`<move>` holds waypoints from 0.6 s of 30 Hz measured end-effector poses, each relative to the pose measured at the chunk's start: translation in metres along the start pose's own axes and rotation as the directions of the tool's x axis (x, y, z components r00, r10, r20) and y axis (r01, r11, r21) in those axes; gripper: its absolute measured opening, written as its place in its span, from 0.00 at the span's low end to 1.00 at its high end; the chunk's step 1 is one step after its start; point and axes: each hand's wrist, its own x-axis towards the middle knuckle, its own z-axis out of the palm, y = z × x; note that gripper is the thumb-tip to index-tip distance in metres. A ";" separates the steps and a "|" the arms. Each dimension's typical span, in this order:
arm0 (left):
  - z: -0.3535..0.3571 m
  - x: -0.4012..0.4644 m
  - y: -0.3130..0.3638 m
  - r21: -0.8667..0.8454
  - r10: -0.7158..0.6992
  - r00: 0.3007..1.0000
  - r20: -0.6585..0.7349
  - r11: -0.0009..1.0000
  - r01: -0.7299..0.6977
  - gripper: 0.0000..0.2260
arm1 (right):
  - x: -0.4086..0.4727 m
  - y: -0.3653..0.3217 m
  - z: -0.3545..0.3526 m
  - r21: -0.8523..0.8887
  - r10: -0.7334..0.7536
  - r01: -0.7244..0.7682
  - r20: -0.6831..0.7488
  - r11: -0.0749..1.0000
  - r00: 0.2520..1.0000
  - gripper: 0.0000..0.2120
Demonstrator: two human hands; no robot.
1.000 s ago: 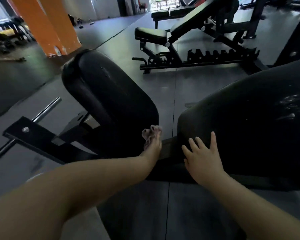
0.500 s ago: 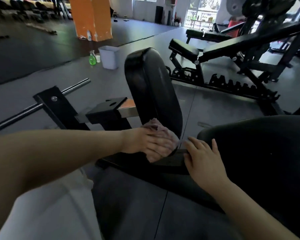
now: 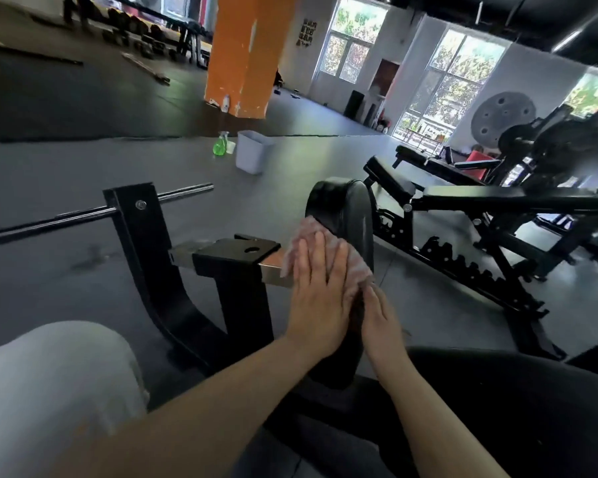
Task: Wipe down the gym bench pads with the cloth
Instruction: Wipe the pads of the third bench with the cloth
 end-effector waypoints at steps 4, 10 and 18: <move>-0.026 0.044 0.010 -0.214 -0.289 0.957 0.022 0.934 0.287 0.28 | 0.003 0.002 -0.005 -0.046 -0.004 0.006 0.039 0.999 0.999 0.16; -0.022 0.034 0.011 -0.287 -0.277 0.961 -0.002 0.920 0.265 0.29 | 0.011 0.008 -0.014 -0.060 0.007 -0.003 0.057 0.998 0.998 0.16; 0.007 -0.035 0.004 -0.372 -0.226 0.972 0.064 0.898 0.233 0.30 | 0.008 0.011 -0.016 -0.109 -0.017 0.027 0.091 0.994 0.996 0.17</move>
